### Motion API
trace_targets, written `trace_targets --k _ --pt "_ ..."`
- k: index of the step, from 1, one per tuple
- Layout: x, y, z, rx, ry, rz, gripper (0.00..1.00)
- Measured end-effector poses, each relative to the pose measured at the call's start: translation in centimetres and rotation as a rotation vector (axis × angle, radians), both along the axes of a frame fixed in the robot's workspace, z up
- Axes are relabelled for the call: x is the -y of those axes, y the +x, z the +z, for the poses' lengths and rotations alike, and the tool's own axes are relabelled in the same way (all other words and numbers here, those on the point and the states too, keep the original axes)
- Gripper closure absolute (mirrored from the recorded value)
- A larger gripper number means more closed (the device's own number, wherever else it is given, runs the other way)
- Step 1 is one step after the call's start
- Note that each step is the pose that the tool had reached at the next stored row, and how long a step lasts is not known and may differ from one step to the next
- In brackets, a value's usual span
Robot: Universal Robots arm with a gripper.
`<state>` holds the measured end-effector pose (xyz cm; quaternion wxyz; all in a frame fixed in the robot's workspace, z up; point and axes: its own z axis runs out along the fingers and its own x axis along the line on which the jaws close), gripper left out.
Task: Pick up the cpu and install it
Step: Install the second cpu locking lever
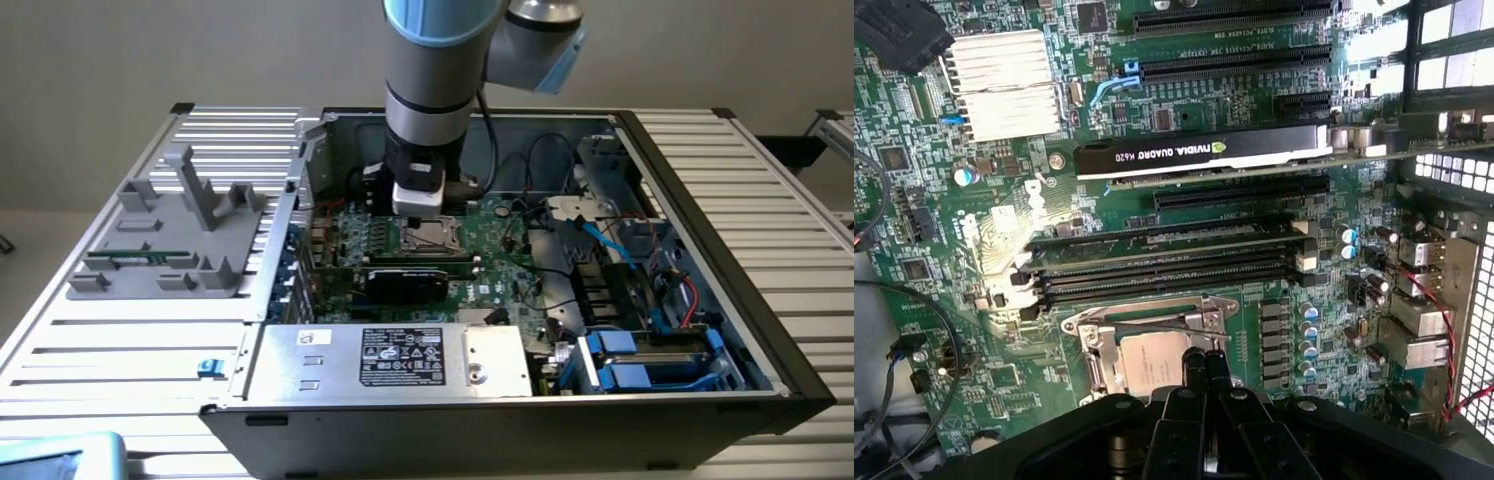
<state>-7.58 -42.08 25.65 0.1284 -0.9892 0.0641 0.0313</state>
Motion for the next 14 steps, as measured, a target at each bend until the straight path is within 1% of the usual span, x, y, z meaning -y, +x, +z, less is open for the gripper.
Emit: trace_targets --k 3,6,9,11,14 --pt "0.39 0.0 -0.23 -0.0041 0.0117 0.0 0.88" --pt "0.57 0.0 -0.55 -0.0055 0.0197 -0.002 0.88" --pt "0.72 0.0 -0.85 -0.0094 0.0255 -0.005 0.88" --pt "0.79 0.0 -1.01 -0.0145 0.0279 -0.007 0.88" --pt "0.86 0.0 -1.23 -0.024 0.032 -0.009 0.88"
